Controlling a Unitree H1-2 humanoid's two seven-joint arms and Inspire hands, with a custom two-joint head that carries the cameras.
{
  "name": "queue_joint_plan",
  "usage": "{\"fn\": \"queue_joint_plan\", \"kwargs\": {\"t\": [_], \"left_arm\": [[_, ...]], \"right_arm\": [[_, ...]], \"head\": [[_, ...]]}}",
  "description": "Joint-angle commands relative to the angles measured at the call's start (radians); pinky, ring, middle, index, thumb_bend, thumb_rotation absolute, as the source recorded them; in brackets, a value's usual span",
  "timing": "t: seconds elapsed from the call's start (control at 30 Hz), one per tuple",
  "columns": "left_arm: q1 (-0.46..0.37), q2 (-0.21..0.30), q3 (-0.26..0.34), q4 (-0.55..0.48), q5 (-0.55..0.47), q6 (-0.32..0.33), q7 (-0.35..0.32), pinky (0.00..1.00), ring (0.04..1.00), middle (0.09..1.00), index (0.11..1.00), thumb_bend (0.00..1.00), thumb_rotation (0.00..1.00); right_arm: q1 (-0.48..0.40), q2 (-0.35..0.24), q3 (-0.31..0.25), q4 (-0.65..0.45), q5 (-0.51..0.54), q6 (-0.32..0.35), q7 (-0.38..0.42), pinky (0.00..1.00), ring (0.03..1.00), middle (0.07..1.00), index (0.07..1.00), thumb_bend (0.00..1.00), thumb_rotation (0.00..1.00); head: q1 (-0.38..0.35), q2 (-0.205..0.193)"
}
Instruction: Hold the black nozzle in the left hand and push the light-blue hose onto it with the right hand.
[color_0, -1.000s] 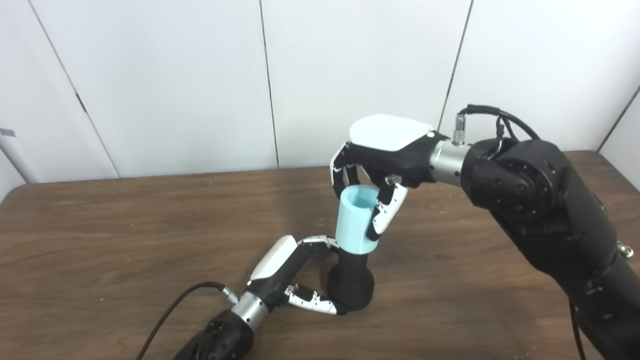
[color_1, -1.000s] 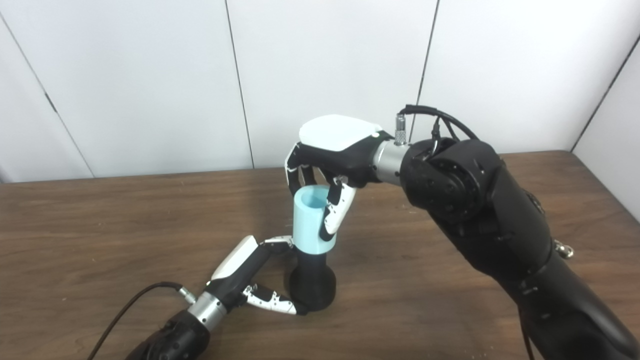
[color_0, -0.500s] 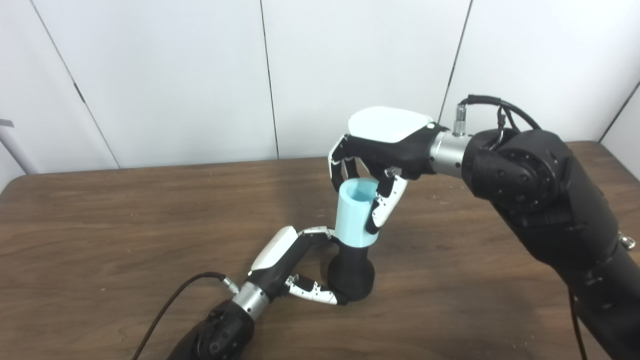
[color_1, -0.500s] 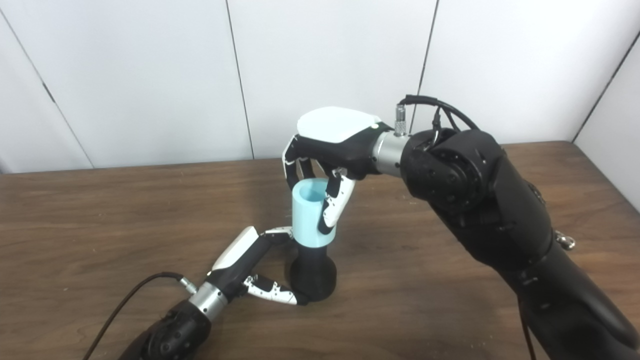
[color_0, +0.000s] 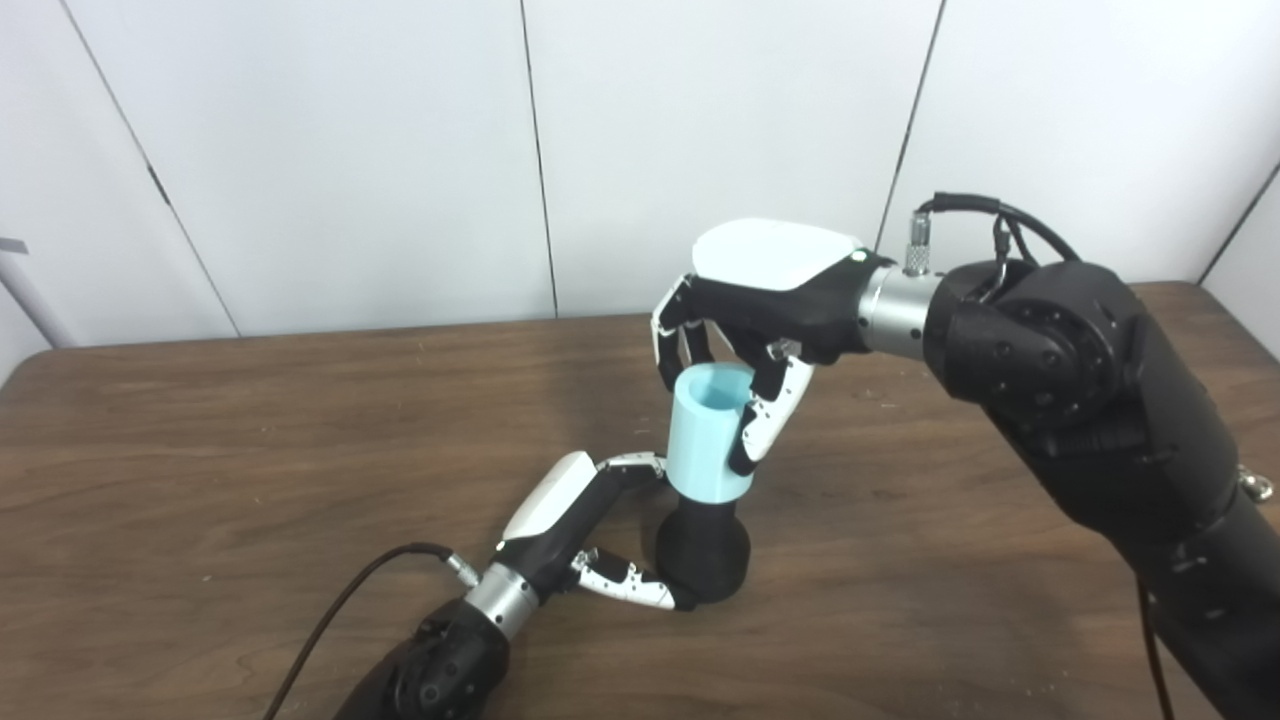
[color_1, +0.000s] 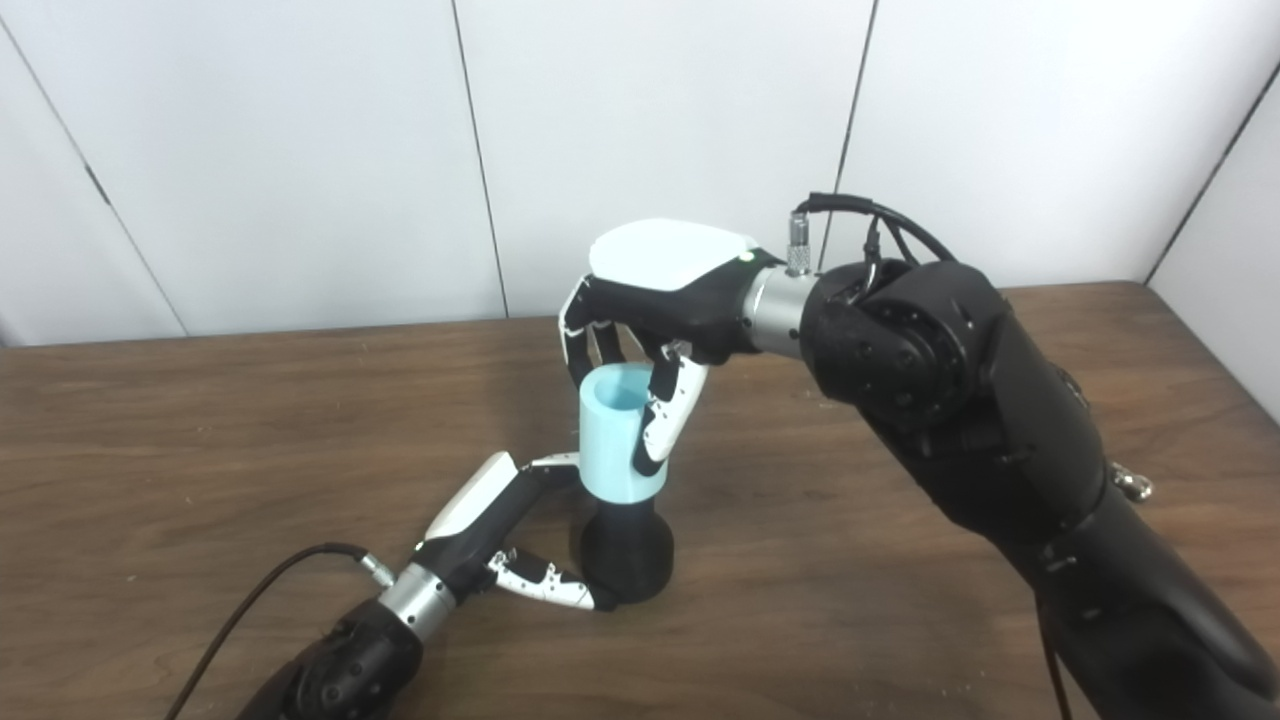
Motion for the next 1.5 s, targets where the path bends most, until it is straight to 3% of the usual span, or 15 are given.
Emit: {"fn": "queue_joint_plan", "kwargs": {"t": [0.0, 0.37, 0.7, 0.87, 1.1, 1.47], "left_arm": [[0.062, 0.023, -0.049, 0.055, 0.058, 0.099, -0.106, 0.88, 0.855, 0.758, 0.484, 0.52, 0.07], [0.062, 0.026, -0.05, 0.055, 0.057, 0.098, -0.107, 0.88, 0.855, 0.757, 0.484, 0.52, 0.07], [0.062, 0.028, -0.049, 0.046, 0.057, 0.103, -0.112, 0.88, 0.855, 0.757, 0.484, 0.52, 0.07], [0.065, 0.03, -0.049, 0.04, 0.054, 0.107, -0.114, 0.88, 0.855, 0.757, 0.484, 0.52, 0.07], [0.064, 0.028, -0.048, 0.041, 0.05, 0.108, -0.115, 0.88, 0.855, 0.757, 0.484, 0.52, 0.07], [0.065, 0.03, -0.049, 0.035, 0.053, 0.113, -0.117, 0.87, 0.855, 0.757, 0.484, 0.52, 0.07]], "right_arm": [[-0.033, -0.008, -0.01, -0.023, 0.006, 0.0, -0.007, 0.2, 0.282, 0.4, 0.513, 0.52, 0.0], [0.0, -0.008, 0.004, -0.038, -0.014, -0.013, -0.014, 0.2, 0.281, 0.4, 0.513, 0.52, 0.0], [0.018, -0.024, 0.025, -0.058, -0.139, -0.11, -0.036, 0.2, 0.287, 0.404, 0.507, 0.52, 0.0], [0.028, -0.019, 0.016, -0.062, -0.163, -0.137, -0.037, 0.27, 0.355, 0.446, 0.505, 0.53, 0.0], [0.051, -0.005, 0.004, -0.069, -0.167, -0.161, -0.049, 0.32, 0.389, 0.455, 0.502, 0.53, 0.0], [0.087, 0.015, -0.021, -0.069, -0.139, -0.177, -0.069, 0.31, 0.377, 0.444, 0.507, 0.53, 0.0]], "head": [[-0.001, 0.004], [-0.003, 0.006], [-0.002, 0.008], [-0.003, 0.01], [-0.002, 0.01], [-0.001, 0.014]]}}
